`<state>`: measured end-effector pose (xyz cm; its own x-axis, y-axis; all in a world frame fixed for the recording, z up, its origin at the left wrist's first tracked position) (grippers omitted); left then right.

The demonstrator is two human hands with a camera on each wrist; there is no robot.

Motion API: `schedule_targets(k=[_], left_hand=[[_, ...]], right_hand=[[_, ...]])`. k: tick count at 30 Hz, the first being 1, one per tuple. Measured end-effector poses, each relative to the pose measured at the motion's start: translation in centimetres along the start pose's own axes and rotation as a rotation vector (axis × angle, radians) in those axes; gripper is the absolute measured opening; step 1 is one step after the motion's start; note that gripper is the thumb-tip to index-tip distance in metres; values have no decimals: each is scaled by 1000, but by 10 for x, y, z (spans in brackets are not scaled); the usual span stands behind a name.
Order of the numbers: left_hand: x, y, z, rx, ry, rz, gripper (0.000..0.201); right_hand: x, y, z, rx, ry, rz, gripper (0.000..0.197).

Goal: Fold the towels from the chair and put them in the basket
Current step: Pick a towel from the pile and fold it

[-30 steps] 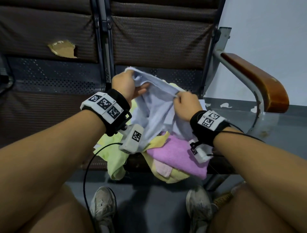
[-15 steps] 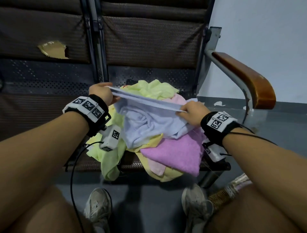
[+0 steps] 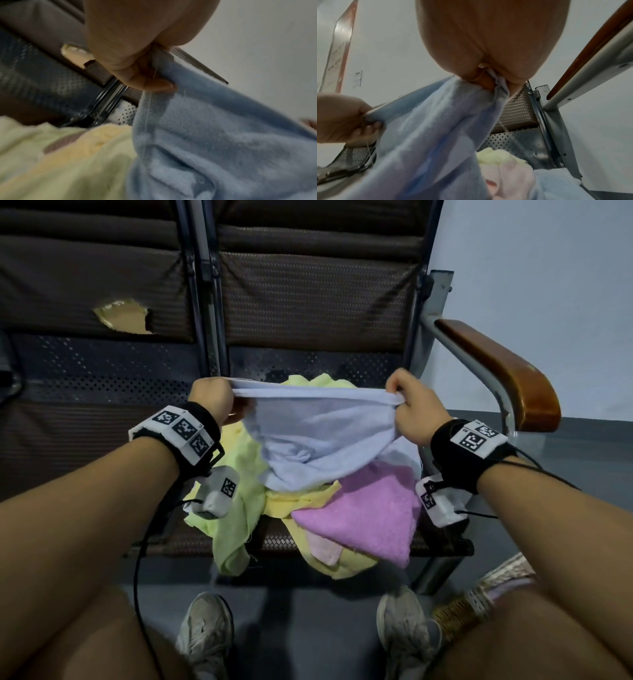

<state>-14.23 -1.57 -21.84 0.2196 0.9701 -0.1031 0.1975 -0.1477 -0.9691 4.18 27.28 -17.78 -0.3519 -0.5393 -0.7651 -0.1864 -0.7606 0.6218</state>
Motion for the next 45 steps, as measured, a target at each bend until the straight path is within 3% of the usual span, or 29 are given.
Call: schedule_targets(k=[2, 5, 8, 10, 13, 14, 18, 22, 26, 31, 33, 36, 39, 40, 43, 45], left_hand=[[-6, -19, -4, 132, -58, 228, 36], [-4, -48, -20, 296, -78, 419, 41], [4, -75, -29, 322, -33, 382, 32], [7, -90, -39, 261, 74, 132, 27], [21, -109, -51, 253, 319, -30, 5], [23, -116, -56, 266, 362, -12, 15], [14, -134, -59, 265, 343, 29, 38], [7, -142, -50, 339, 307, 78, 15], [-2, -144, -42, 412, 157, 104, 31], [11, -135, -47, 315, 28, -125, 29], [33, -137, -59, 343, 78, -146, 33], [76, -141, -93, 431, 273, -141, 41], [106, -146, -129, 606, 376, 66, 49], [111, -146, -137, 643, 401, 143, 48], [109, -141, -140, 530, 500, 62, 27], [96, -142, -129, 460, 420, -35, 26]], right_hand=[[-12, 4, 5, 51, -13, 13, 41], [-23, 17, 14, 100, 69, -190, 36], [-47, 40, 17, 77, 20, -117, 24], [-63, 55, 20, 36, 0, -92, 20], [-91, 67, 19, 25, -67, 53, 35], [-99, 69, 19, 24, -84, 102, 43], [-113, 76, 16, 31, -47, 257, 45], [-131, 68, 12, 130, -119, 434, 37], [-123, 53, 8, 266, -62, 448, 32], [-95, 57, -1, 419, 7, 583, 38], [-79, 69, -1, 403, 55, 696, 31], [-57, 98, -1, 356, 151, 834, 23], [-42, 127, -4, 294, 288, 957, 37], [-41, 132, -4, 277, 308, 951, 34], [-49, 124, -4, 294, 214, 816, 12], [-53, 117, -5, 294, 183, 753, 13]])
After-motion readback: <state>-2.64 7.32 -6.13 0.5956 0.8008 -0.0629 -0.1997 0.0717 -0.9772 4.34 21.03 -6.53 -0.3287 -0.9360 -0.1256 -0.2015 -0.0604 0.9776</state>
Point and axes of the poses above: each hand's wrist, its own z-axis towards the middle knuckle, its own x-axis out of the palm, y = z × x, the point moved 8 cm from there along z, towards the middle knuckle, and after that the axes turned 6 degrees about y, right-handed, at the moved point
